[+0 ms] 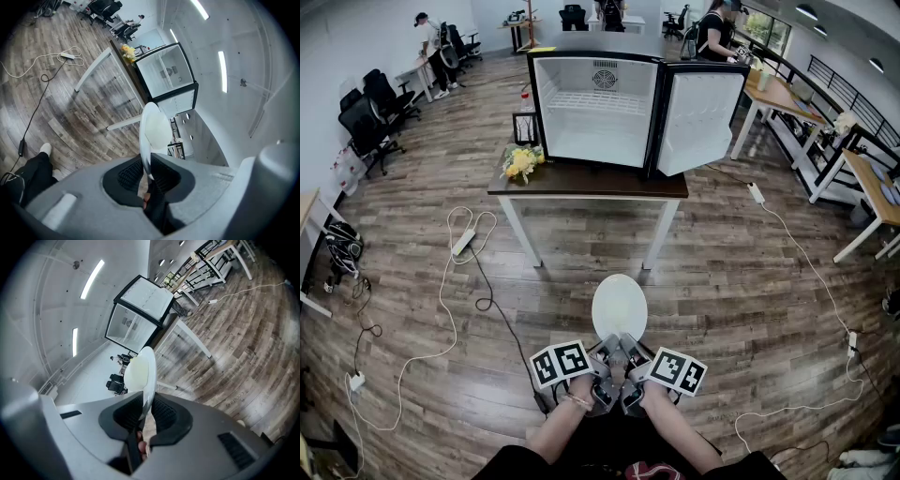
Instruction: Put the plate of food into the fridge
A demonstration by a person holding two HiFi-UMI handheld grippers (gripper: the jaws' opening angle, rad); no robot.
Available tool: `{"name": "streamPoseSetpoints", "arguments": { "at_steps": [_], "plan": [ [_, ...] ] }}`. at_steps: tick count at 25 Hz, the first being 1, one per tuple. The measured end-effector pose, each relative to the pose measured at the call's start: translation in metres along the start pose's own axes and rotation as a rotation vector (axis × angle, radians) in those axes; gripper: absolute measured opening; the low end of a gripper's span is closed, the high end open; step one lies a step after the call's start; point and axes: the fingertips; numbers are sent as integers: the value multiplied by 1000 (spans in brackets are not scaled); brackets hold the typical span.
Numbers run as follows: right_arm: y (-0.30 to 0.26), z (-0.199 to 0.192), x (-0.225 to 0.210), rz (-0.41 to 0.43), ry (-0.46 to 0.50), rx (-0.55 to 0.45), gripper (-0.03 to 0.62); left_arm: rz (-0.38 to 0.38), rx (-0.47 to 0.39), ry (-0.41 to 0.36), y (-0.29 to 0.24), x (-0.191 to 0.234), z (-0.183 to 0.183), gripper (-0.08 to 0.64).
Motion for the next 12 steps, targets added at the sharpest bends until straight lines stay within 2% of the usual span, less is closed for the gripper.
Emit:
{"name": "streamPoseSetpoints", "arguments": {
  "at_steps": [5,12],
  "plan": [
    [0,-8,3,-4,0,-1,63,0,8,3,8,4,-2,44],
    [-10,-10,7,6,-56,-12,64,8,16,-15,11,7,9,44]
  ]
}}
Point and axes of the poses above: the fingertips, and each gripper's own axes: y backward along the fingers, x to its left, z out of its top, and after that the axes turned 4 degrees about x, right-handed
